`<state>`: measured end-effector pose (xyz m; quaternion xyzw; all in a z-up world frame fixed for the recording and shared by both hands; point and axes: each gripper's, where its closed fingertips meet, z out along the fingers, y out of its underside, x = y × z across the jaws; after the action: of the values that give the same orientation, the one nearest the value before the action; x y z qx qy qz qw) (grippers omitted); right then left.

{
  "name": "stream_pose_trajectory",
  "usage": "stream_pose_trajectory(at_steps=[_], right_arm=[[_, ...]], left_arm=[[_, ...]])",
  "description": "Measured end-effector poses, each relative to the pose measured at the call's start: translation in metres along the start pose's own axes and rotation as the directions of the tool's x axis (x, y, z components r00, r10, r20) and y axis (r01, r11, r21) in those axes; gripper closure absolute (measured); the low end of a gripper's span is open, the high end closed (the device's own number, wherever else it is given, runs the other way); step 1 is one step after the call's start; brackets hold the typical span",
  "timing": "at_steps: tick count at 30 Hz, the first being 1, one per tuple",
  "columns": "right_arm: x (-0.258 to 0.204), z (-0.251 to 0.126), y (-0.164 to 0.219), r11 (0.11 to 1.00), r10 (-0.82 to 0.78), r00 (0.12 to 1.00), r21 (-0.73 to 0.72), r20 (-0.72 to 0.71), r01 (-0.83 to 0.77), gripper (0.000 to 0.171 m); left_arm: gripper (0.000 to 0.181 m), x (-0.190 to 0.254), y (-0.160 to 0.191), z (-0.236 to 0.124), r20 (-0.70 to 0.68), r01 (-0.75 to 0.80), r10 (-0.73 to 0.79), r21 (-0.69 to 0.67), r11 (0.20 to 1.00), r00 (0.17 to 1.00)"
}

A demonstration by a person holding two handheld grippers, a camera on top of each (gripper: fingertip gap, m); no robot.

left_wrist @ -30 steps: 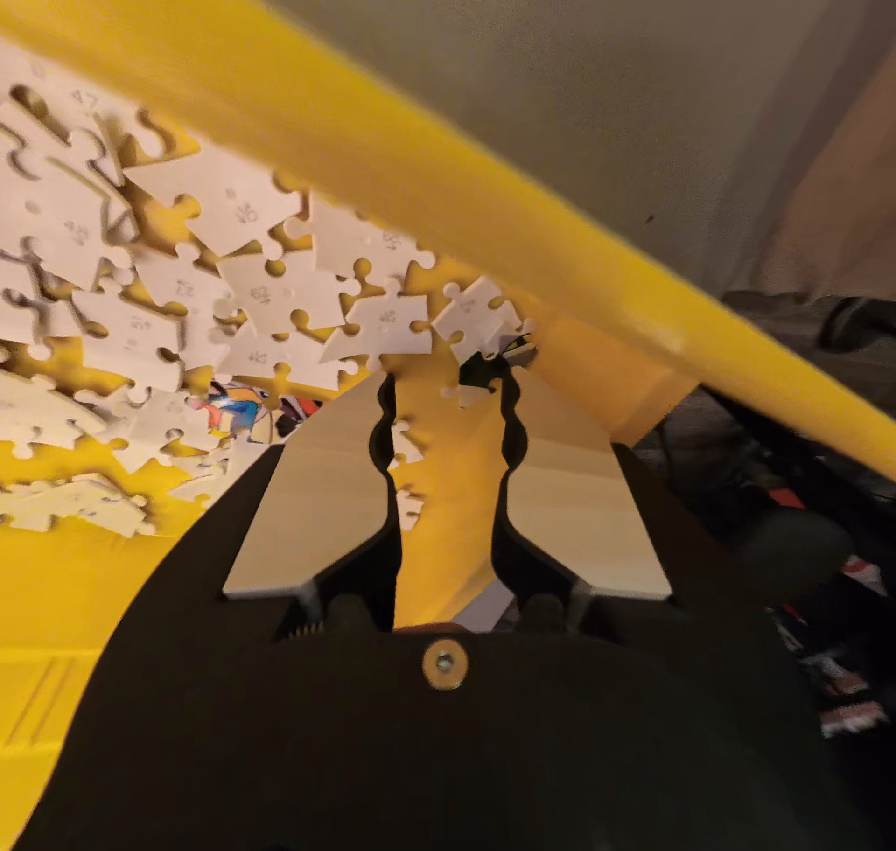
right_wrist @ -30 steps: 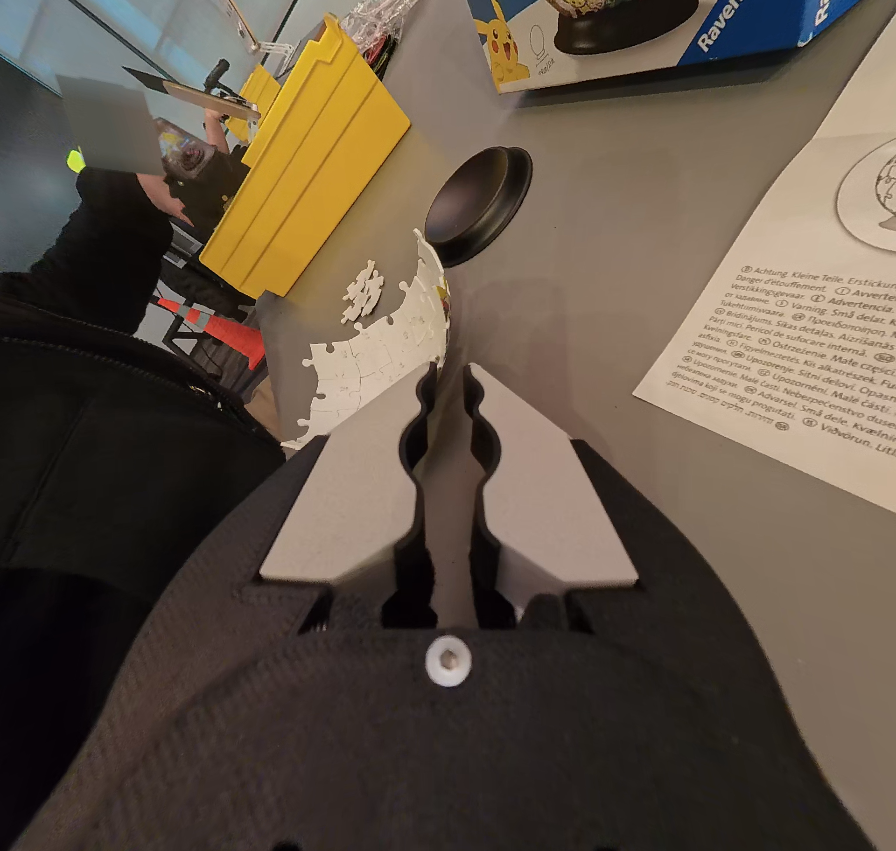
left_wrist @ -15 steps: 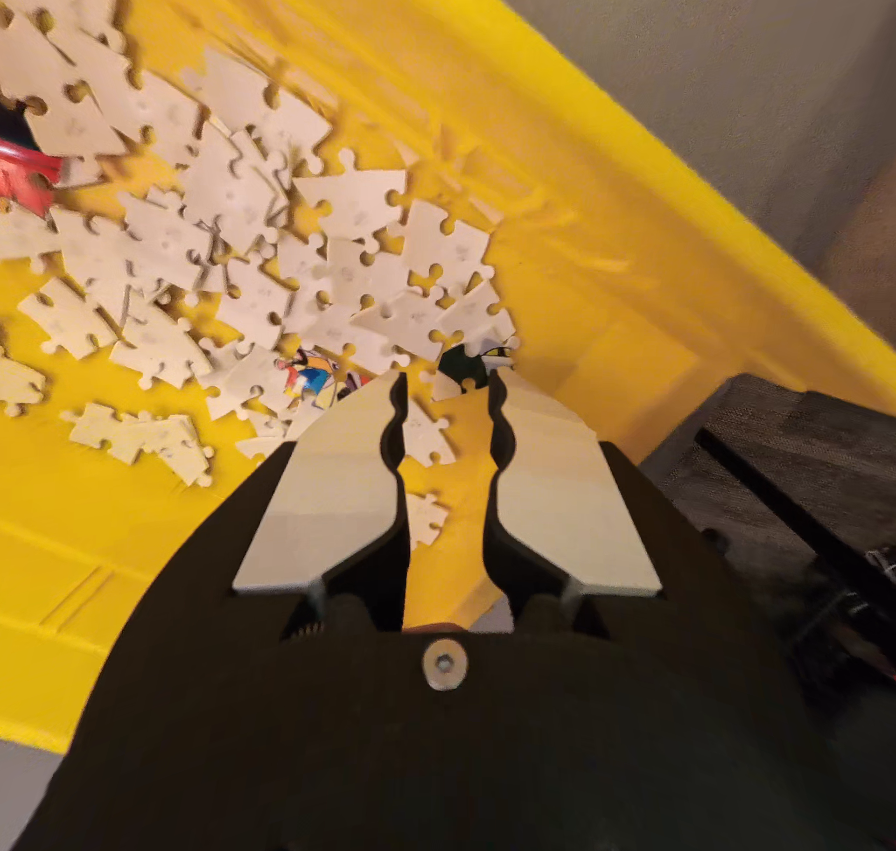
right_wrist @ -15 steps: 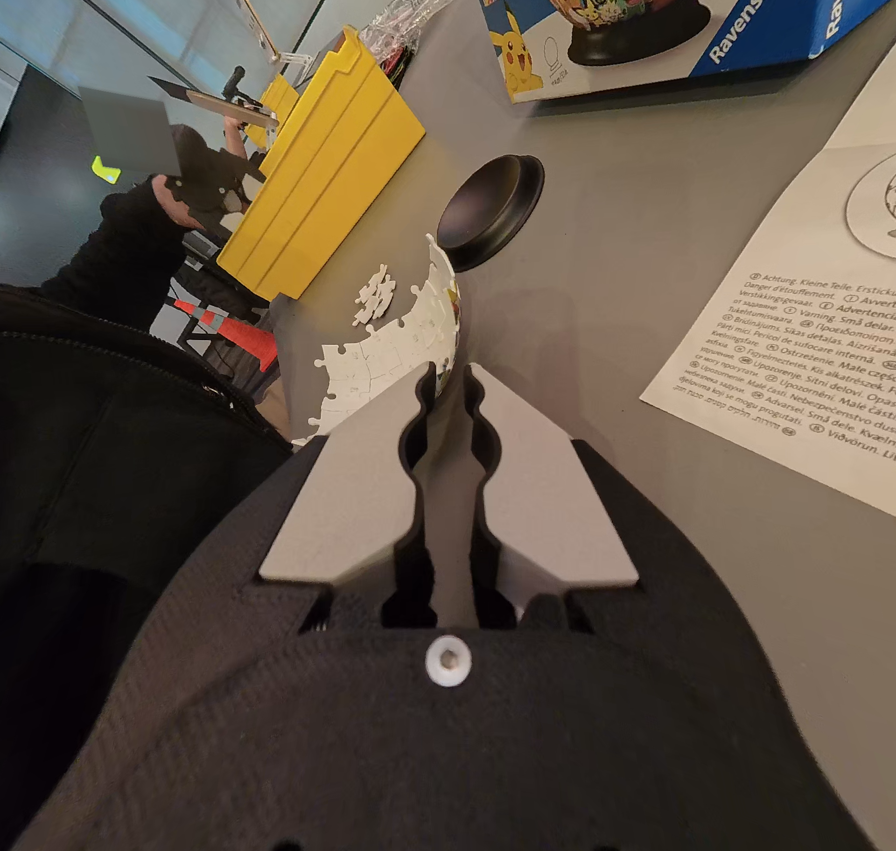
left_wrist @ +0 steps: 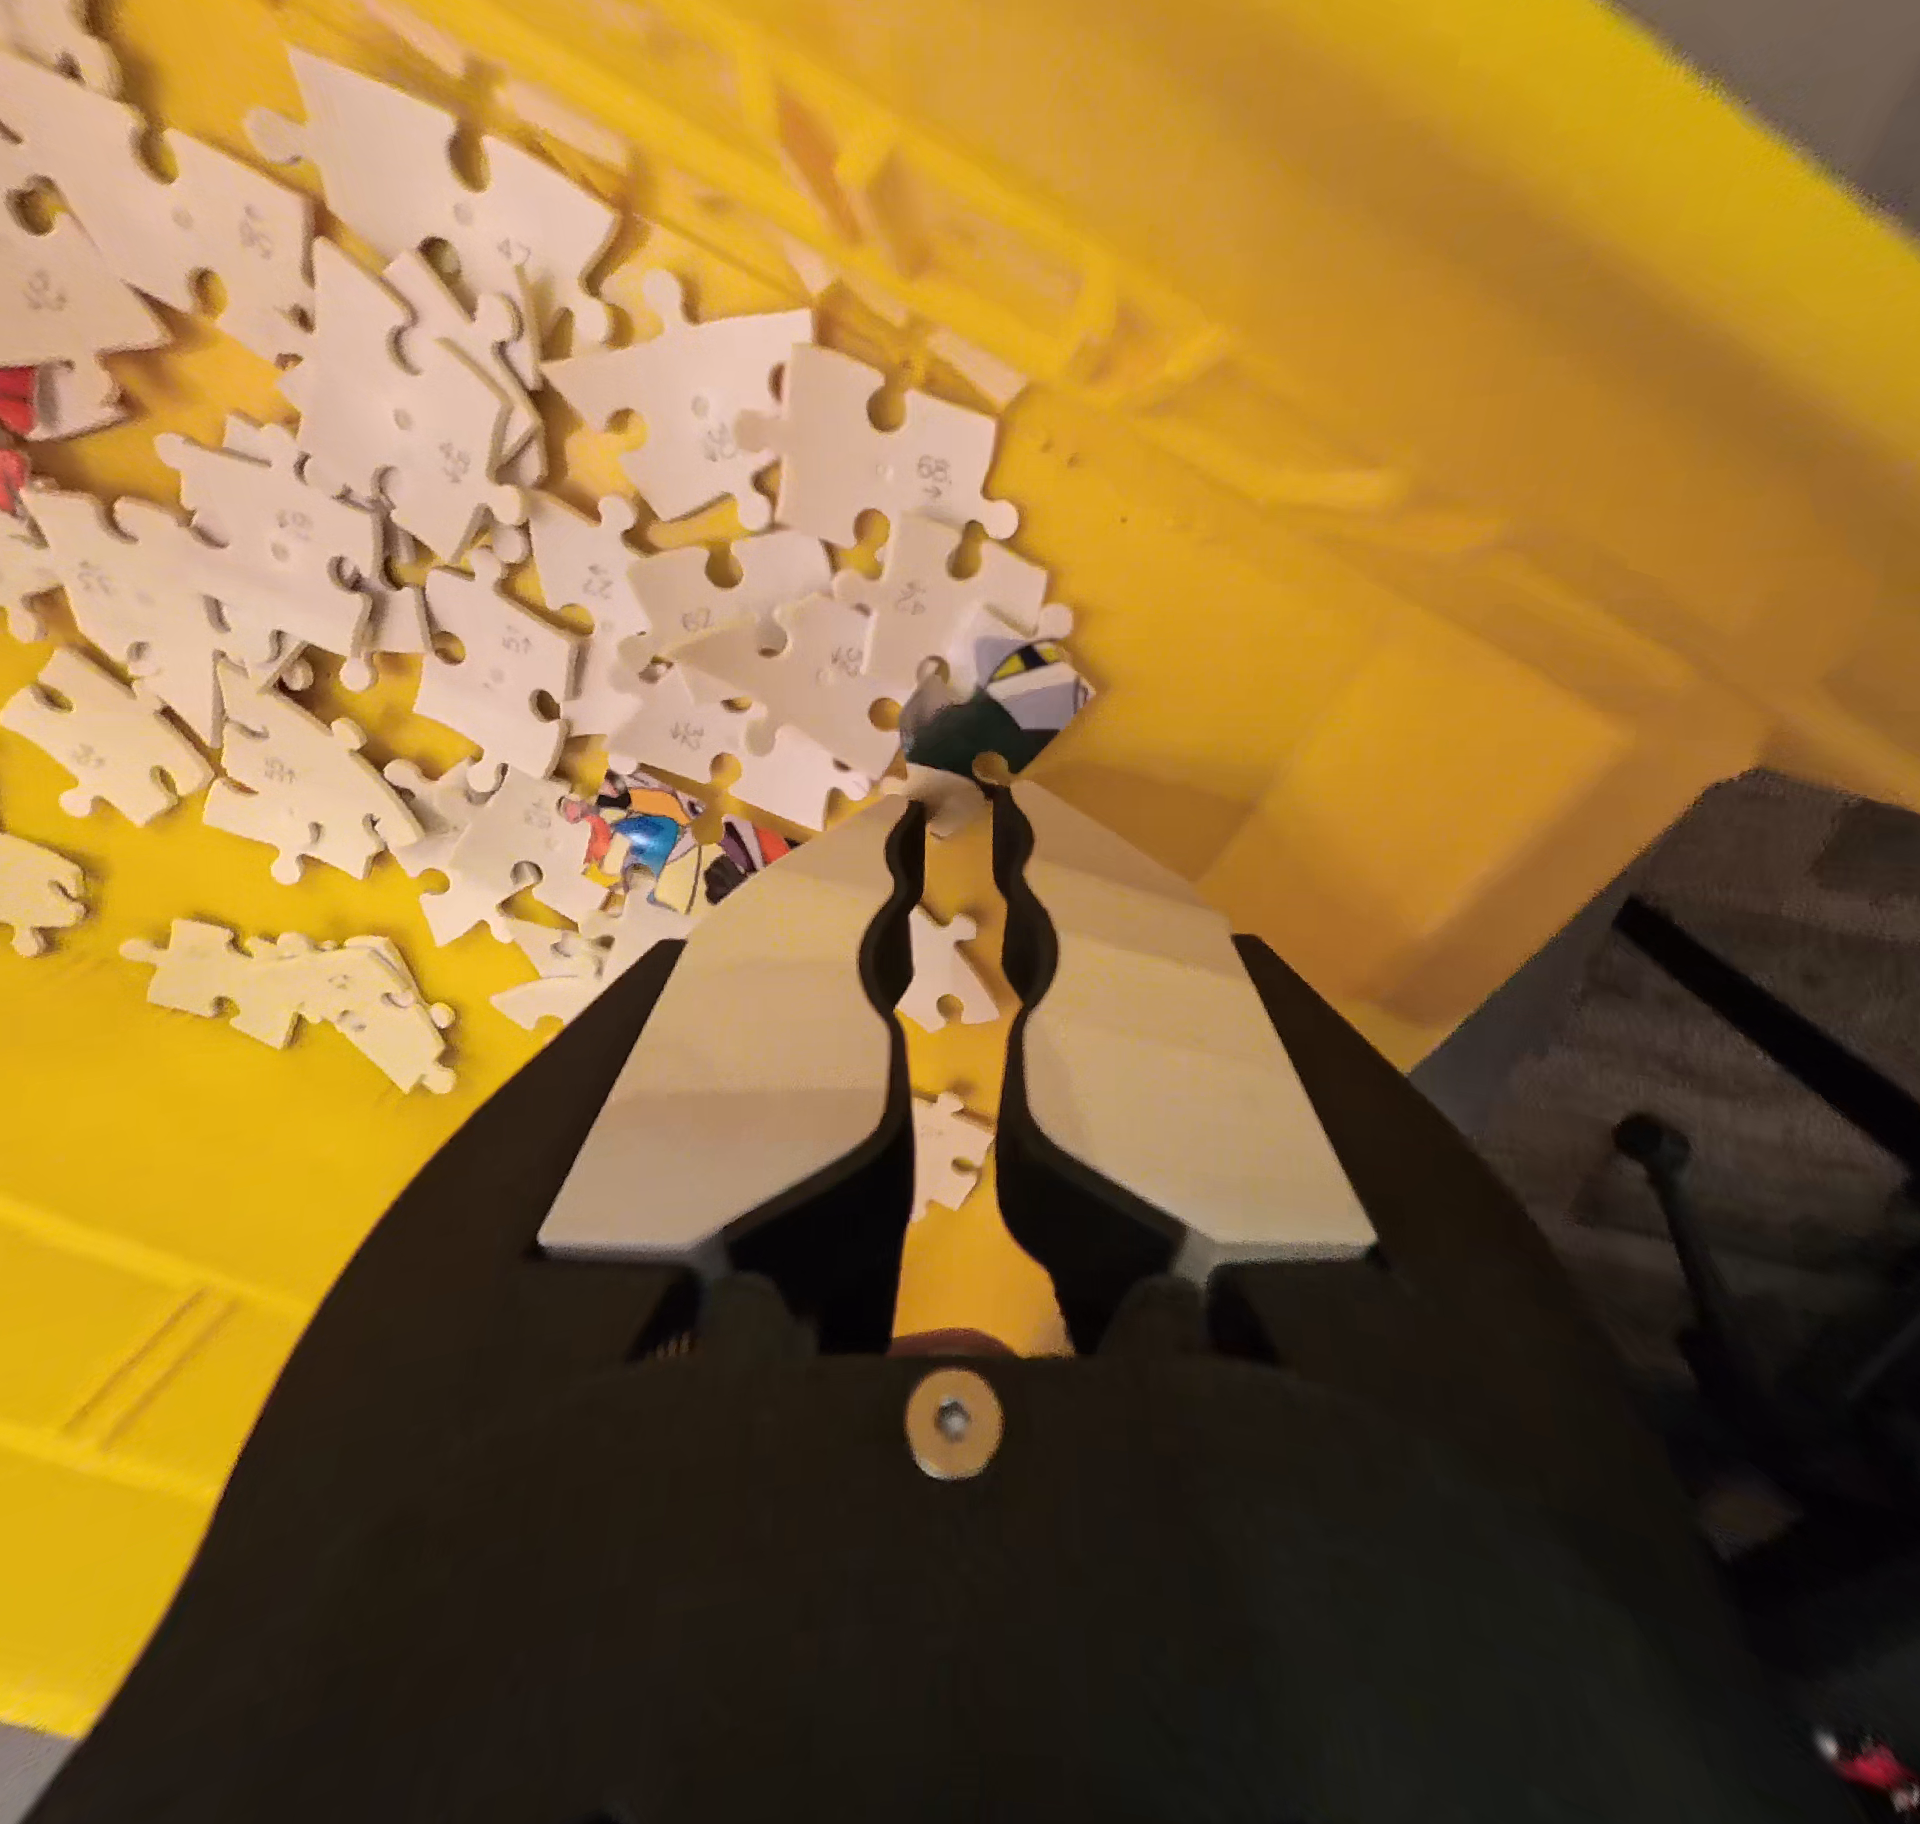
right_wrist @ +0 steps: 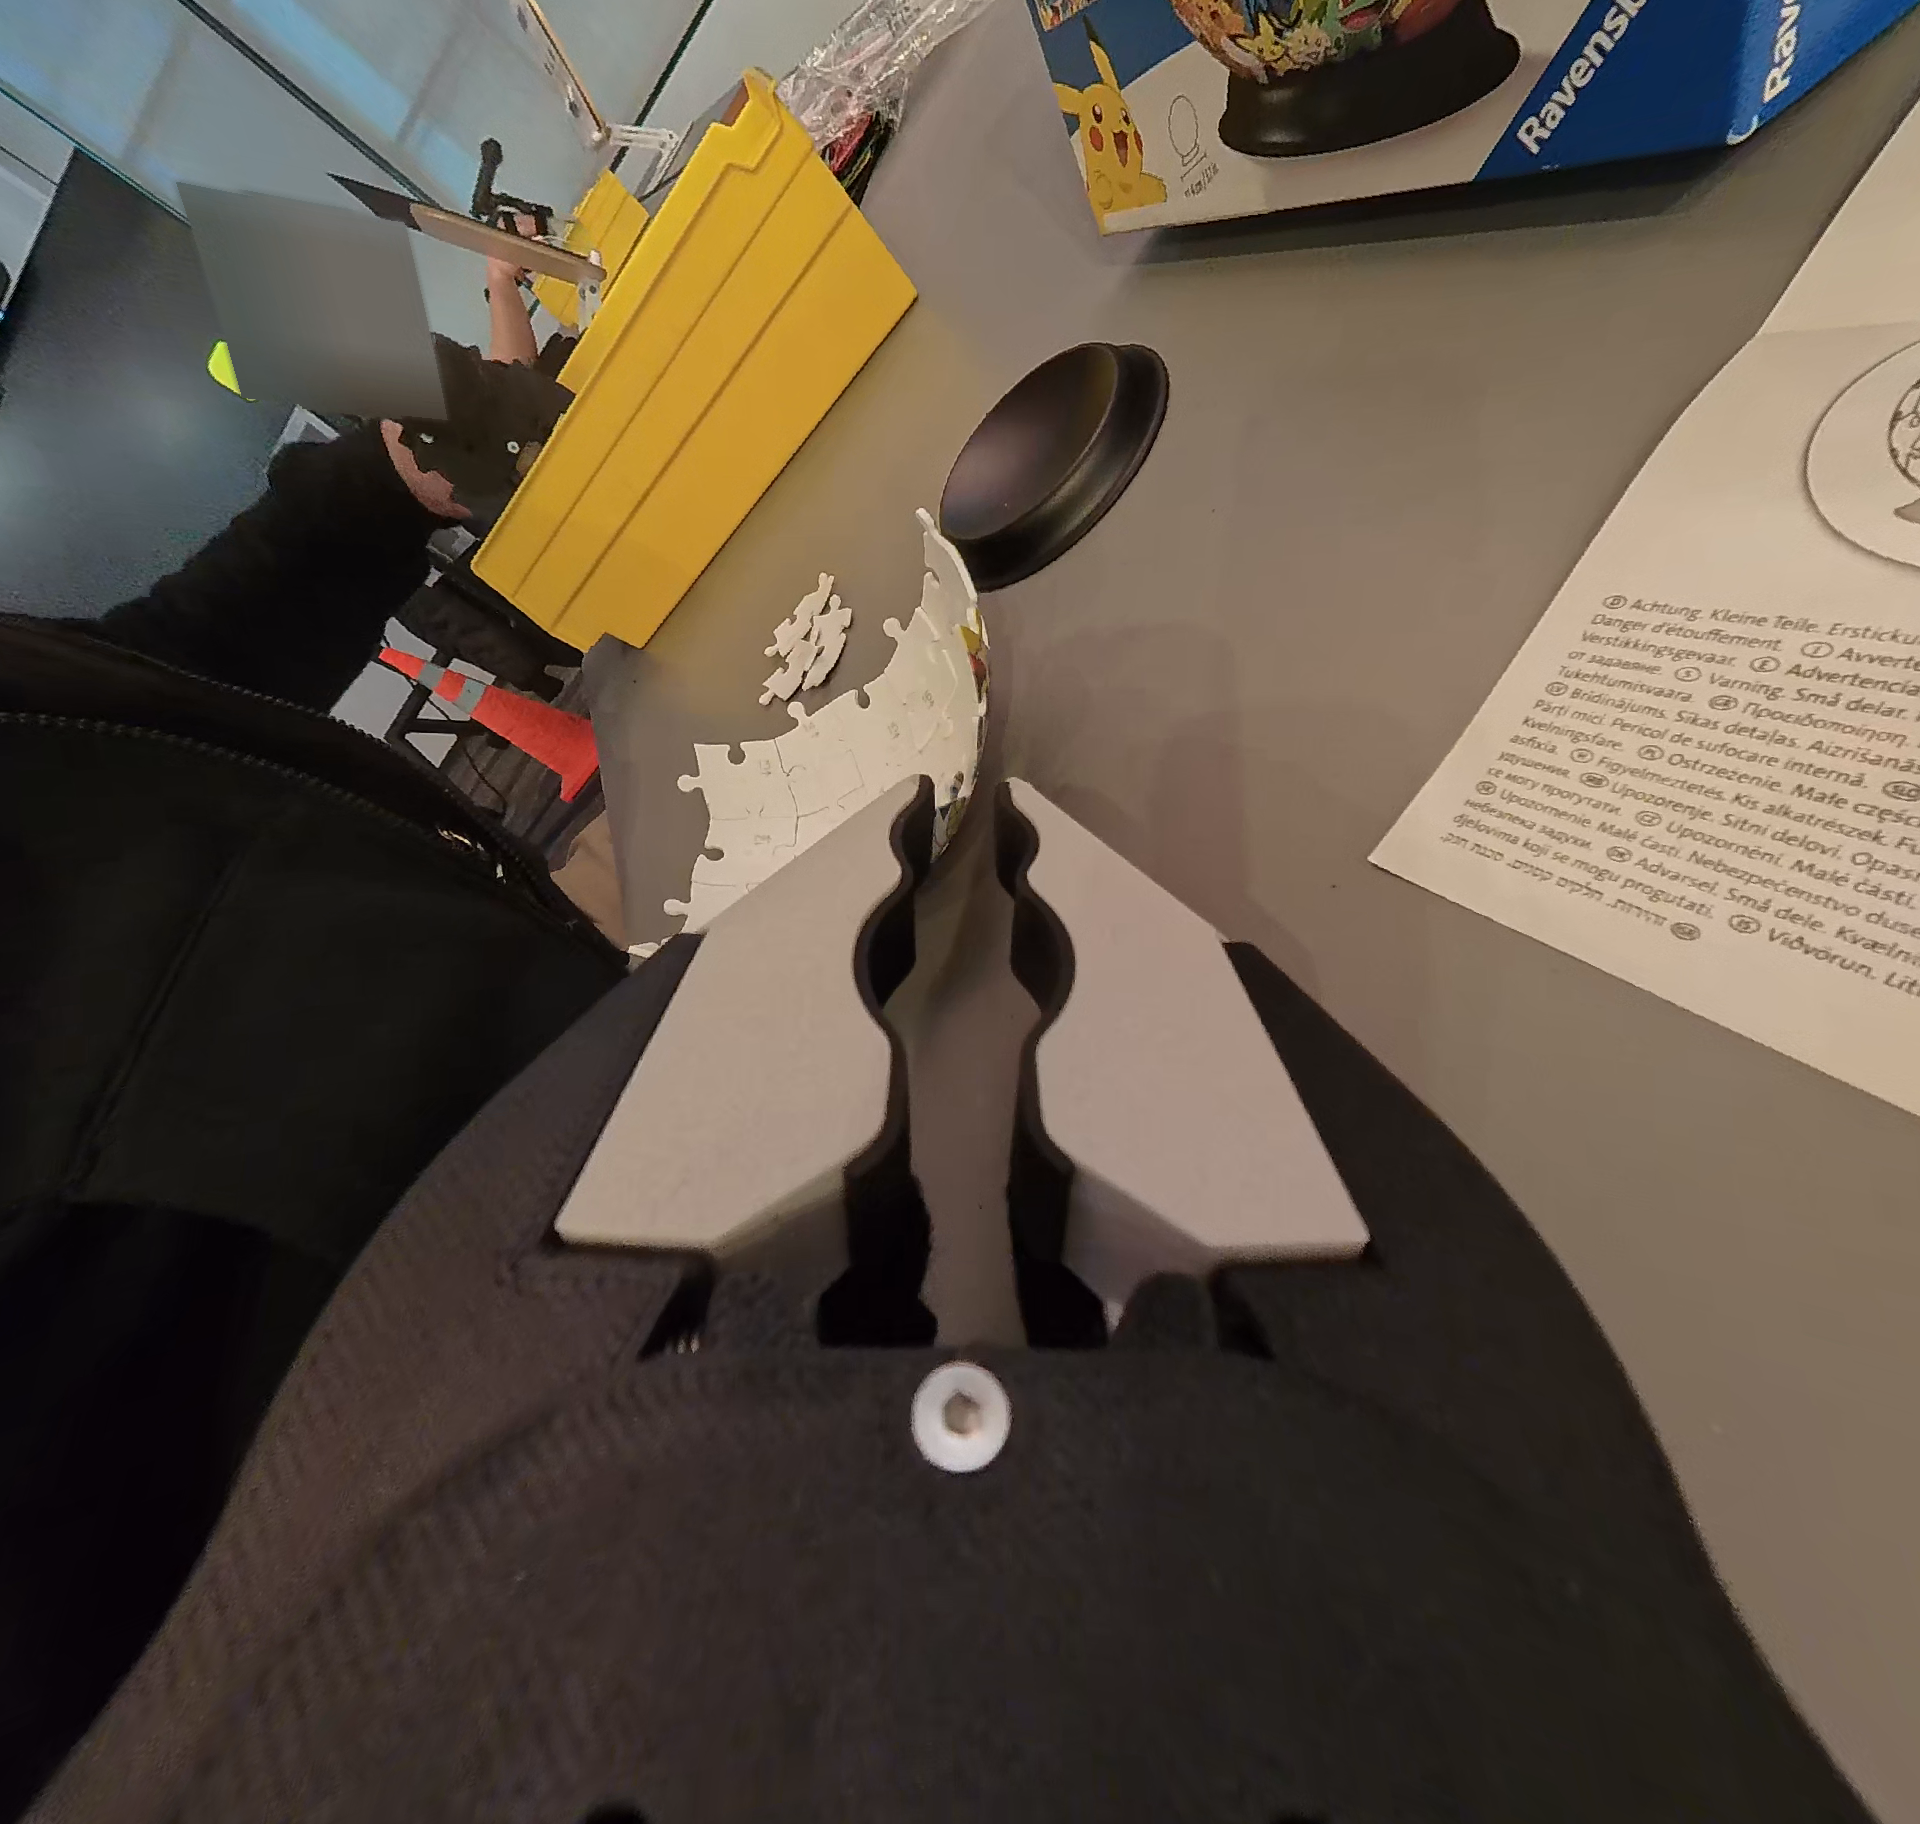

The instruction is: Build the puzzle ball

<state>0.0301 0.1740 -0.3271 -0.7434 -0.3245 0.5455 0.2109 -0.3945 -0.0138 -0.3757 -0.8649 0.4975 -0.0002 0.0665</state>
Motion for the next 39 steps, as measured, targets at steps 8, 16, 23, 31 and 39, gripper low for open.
stream_pose_trajectory(at_steps=[8,16,23,31,39], right_arm=[[-0.001,0.000,-0.001,1.000,-0.005,1.000,0.003,0.006,0.005,0.161],[-0.001,0.000,0.000,1.000,-0.008,1.000,0.000,0.008,0.008,0.161],[-0.002,-0.001,0.000,1.000,-0.010,1.000,0.001,0.014,0.010,0.161],[-0.003,-0.001,-0.001,1.000,-0.013,1.000,0.005,0.025,0.013,0.161],[-0.004,-0.002,-0.003,1.000,-0.016,0.999,0.010,0.035,0.016,0.161]], left_arm=[[0.181,-0.011,-0.005,-0.010,0.015,0.220,-0.227,0.193,0.956,0.974],[0.155,-0.061,-0.011,-0.018,0.139,0.331,-0.381,0.289,0.898,0.914],[0.157,-0.082,-0.010,0.000,0.261,0.099,-0.125,0.110,0.989,0.957],[0.173,-0.088,-0.023,-0.002,0.213,0.151,-0.192,0.197,0.969,0.958],[0.179,-0.093,-0.037,-0.033,-0.080,0.458,-0.484,0.488,0.743,0.871]])
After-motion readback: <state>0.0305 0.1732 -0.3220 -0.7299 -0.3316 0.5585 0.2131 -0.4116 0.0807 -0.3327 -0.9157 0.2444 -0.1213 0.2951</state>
